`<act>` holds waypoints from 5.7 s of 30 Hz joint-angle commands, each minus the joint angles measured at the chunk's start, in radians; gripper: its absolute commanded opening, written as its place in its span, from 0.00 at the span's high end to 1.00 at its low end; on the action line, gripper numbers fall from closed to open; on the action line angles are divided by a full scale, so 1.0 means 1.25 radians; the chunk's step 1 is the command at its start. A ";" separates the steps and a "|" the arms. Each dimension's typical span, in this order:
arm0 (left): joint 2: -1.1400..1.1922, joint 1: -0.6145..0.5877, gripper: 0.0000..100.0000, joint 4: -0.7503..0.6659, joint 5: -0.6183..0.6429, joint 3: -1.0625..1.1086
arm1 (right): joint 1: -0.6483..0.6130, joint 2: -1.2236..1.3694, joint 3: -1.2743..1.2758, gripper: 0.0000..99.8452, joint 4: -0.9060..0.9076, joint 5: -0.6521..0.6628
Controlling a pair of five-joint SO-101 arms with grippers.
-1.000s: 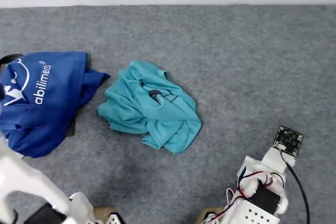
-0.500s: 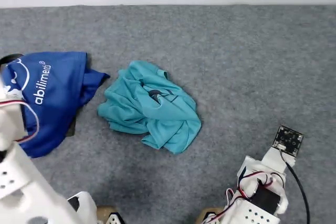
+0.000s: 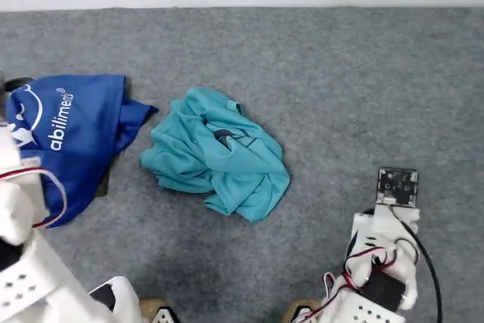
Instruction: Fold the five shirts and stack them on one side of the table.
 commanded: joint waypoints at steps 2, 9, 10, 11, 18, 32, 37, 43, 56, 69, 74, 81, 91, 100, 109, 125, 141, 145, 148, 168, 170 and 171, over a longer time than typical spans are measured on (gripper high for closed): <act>-0.018 -0.055 0.98 0.015 -0.006 0.046 | -0.123 0.007 -0.193 0.99 0.098 0.015; -0.039 -0.063 0.98 0.014 -0.002 0.107 | -0.276 0.261 -0.399 0.99 0.193 0.012; -0.044 -0.063 0.98 0.014 -0.002 0.118 | -0.289 0.316 -0.420 0.99 0.196 0.012; -0.052 -0.063 0.98 0.014 -0.002 0.129 | -0.305 0.371 -0.438 0.99 0.196 0.012; -0.131 -0.063 0.98 0.014 -0.002 0.181 | -0.460 0.678 -0.589 0.99 0.196 0.017; -0.169 -0.066 0.98 0.015 -0.002 0.255 | -0.821 1.043 -0.717 0.82 0.155 0.011; -0.169 -0.065 0.98 0.014 -0.001 0.288 | -0.883 1.153 -0.798 0.81 0.100 0.011; -0.169 -0.065 0.98 0.014 -0.001 0.304 | -0.922 1.309 -0.883 0.81 0.035 -0.023; -0.169 -0.065 0.98 0.014 -0.001 0.304 | -0.868 1.680 -1.051 0.86 0.033 -0.074; -0.169 -0.061 0.98 0.014 -0.001 0.304 | -0.690 1.523 -1.177 0.99 0.341 0.191; -0.169 -0.061 0.98 0.012 -0.001 0.304 | -0.571 1.396 -1.236 0.99 0.439 0.323; -0.169 -0.060 0.98 0.012 -0.004 0.304 | -0.397 1.254 -1.323 0.99 0.462 0.466; -0.171 0.097 0.98 0.014 -0.001 0.299 | -0.292 1.110 -1.402 0.99 0.446 0.495; -0.171 0.271 0.98 0.009 -0.001 0.299 | -0.267 0.972 -1.397 0.99 0.332 0.493; -0.142 0.433 0.91 -0.113 0.085 0.304 | -0.279 0.967 -1.216 0.99 0.402 0.495; 0.423 0.671 0.85 -0.271 -0.025 0.095 | -0.273 0.970 -0.978 0.99 0.359 0.395; 1.016 0.743 0.85 -0.247 -0.095 -0.409 | -0.260 0.975 -0.930 0.99 0.330 0.271; 1.061 0.788 0.85 -0.194 -0.096 -0.483 | -0.260 0.975 -0.930 0.99 0.333 0.266; 1.074 0.810 0.85 -0.184 -0.096 -0.511 | -0.260 0.969 -0.930 0.99 0.334 0.266; 1.239 0.732 0.85 -0.259 -0.093 -0.764 | -0.234 0.975 -0.929 0.99 0.319 0.269; 1.246 0.730 0.85 -0.212 -0.093 -0.819 | -0.206 0.975 -0.929 0.99 0.301 0.270; 1.250 0.730 0.85 -0.187 -0.093 -0.843 | -0.191 0.975 -0.929 0.99 0.294 0.271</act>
